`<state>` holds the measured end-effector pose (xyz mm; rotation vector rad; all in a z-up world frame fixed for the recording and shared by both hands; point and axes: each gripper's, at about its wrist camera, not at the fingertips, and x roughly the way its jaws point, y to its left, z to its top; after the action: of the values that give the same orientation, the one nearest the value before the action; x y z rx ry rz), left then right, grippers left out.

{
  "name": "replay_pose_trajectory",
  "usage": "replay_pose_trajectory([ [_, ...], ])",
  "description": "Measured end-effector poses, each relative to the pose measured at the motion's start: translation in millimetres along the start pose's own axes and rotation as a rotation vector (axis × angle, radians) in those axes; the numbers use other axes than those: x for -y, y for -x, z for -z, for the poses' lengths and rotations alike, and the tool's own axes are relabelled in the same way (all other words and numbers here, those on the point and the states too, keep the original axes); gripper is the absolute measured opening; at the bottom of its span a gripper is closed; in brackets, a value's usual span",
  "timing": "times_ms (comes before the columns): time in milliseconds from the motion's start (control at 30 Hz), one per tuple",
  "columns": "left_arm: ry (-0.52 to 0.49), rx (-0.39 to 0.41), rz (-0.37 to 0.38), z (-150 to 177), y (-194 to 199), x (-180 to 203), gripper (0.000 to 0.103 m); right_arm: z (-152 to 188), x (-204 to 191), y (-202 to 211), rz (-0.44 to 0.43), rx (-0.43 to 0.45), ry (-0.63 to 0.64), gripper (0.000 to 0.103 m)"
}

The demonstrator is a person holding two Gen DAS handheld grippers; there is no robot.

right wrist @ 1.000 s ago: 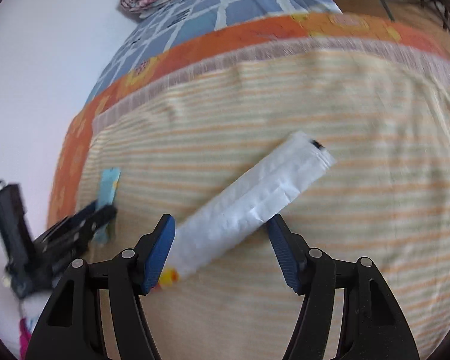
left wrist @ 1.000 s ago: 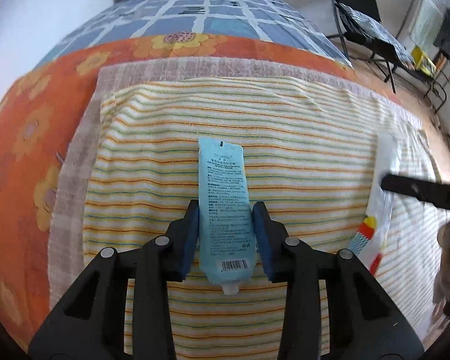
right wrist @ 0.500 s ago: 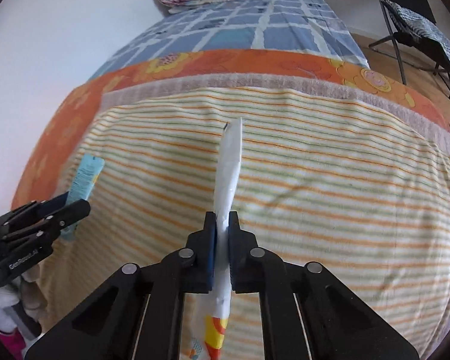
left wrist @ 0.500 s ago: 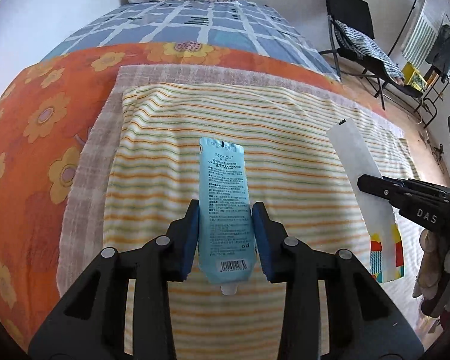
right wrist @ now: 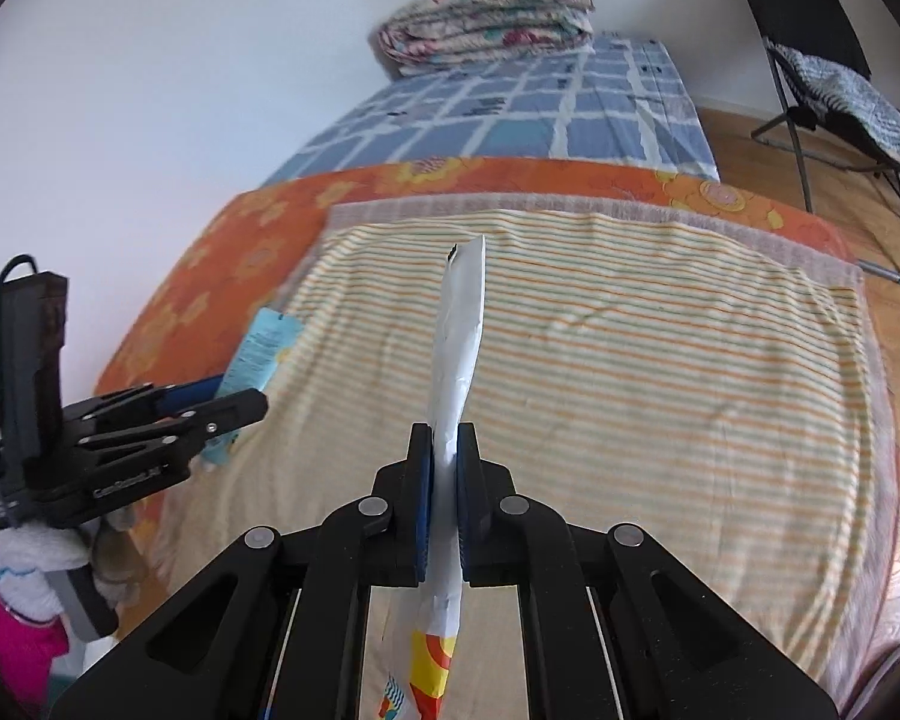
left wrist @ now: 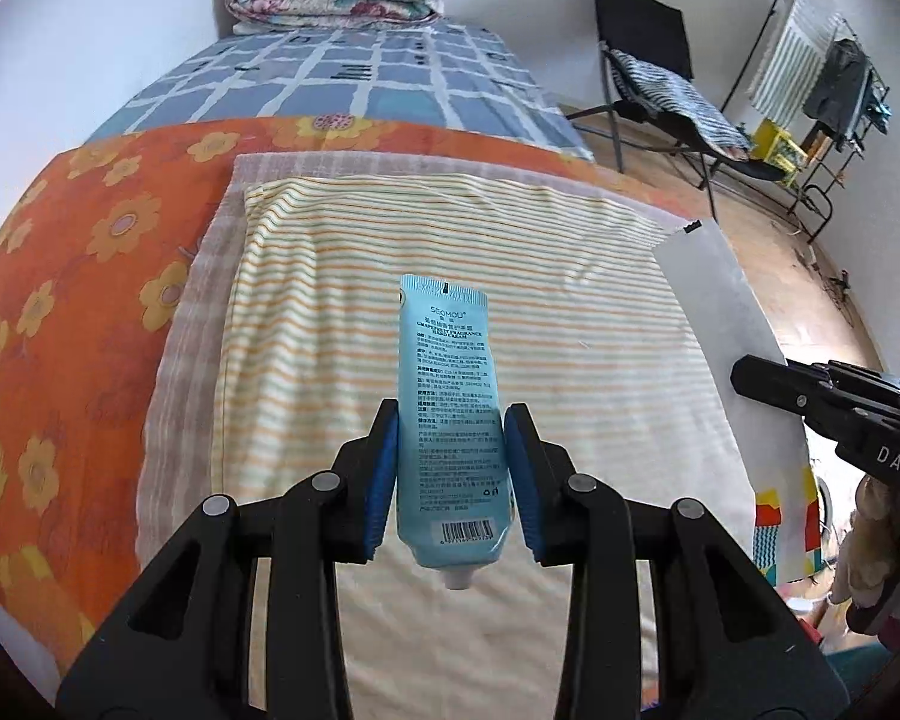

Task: Collect trash
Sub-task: 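Carry the blue tube and wrapper strip over the blue basket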

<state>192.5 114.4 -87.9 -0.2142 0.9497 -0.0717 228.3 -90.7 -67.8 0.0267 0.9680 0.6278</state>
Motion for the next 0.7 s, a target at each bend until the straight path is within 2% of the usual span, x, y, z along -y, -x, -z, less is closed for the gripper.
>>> replay_pose_trajectory([
  [200, -0.007, 0.014, 0.048, 35.8, 48.9, 21.6, 0.035, 34.5, -15.4, 48.1, -0.017, 0.014, 0.013, 0.006],
  [400, -0.049, 0.028, 0.082, 83.4, 90.5, 48.6, 0.035, 82.7, -26.4, 85.5, -0.029, 0.015, 0.031, 0.006],
  [700, -0.107, 0.014, 0.124, 153.9, 113.9, 83.7, 0.035, 143.7, -42.1, 112.9, -0.011, 0.023, 0.094, 0.006],
])
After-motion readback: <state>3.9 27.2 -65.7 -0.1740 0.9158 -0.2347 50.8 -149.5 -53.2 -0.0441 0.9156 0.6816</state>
